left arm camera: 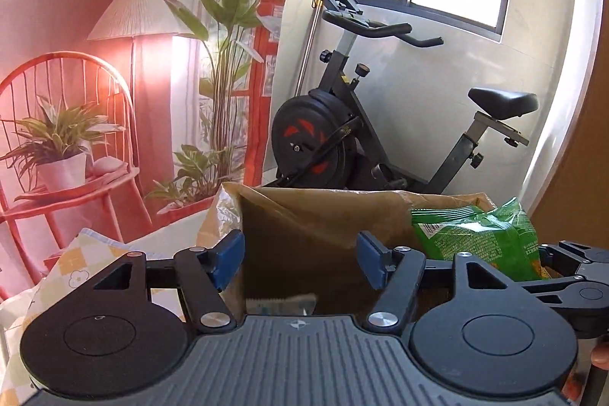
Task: Organize snacks
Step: 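Open both grippers over the box, dropping the cookie packet and chip bag inside, then move both grippers back to the snack pile beside the box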
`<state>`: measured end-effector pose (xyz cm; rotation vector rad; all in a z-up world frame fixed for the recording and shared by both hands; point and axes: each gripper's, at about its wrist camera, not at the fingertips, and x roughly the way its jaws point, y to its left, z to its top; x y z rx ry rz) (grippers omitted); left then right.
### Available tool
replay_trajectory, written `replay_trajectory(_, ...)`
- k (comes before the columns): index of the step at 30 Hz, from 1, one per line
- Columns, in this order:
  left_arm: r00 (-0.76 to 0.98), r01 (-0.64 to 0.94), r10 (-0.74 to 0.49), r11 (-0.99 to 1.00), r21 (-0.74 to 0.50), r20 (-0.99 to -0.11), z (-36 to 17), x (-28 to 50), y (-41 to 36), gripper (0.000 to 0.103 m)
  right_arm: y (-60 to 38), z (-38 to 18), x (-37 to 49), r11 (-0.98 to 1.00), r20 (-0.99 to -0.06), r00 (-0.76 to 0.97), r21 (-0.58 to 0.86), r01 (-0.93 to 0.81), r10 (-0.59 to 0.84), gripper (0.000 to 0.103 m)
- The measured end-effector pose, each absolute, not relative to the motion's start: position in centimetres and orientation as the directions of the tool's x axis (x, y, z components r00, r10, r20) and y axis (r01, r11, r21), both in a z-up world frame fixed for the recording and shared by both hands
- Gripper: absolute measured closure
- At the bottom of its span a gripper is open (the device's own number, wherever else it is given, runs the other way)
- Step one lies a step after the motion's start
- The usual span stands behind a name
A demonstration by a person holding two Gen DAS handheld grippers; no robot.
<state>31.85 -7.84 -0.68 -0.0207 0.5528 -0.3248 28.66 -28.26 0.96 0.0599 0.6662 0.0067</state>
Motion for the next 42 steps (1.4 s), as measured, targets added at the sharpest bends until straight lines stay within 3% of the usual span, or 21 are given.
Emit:
replay_trajectory(9, 0.834, 0.254, -0.265, 0.963, -0.090, -0.484, 0.5, 26.4, -6.2, 0.026, -28.5, 2.5, 22.9, 0.998, -0.579, 0.815, 0.055, 0.016, 0.019, 0.012)
replay_trajectory(19, 0.840, 0.240, -0.226, 0.970, -0.035, -0.494, -0.5, 21.0, -3.3, 0.026, -28.8, 2.0, 16.2, 0.996, -0.564, 0.825, 0.057, 0.063, -0.020, 0.011)
replay_trajectory(33, 0.845, 0.175, -0.161, 0.984, -0.020, -0.510, -3.9, 16.0, 1.0, 0.026, -28.6, -2.6, 10.4, 0.990, -0.566, 0.822, 0.142, 0.021, 0.064, 0.007)
replay_trajectory(42, 0.816, 0.148, -0.156, 0.987, -0.061, -0.557, -6.4, 14.7, 2.0, 0.026, -27.2, -4.5, 8.0, 0.995, -0.572, 0.816, 0.101, -0.026, 0.079, 0.007)
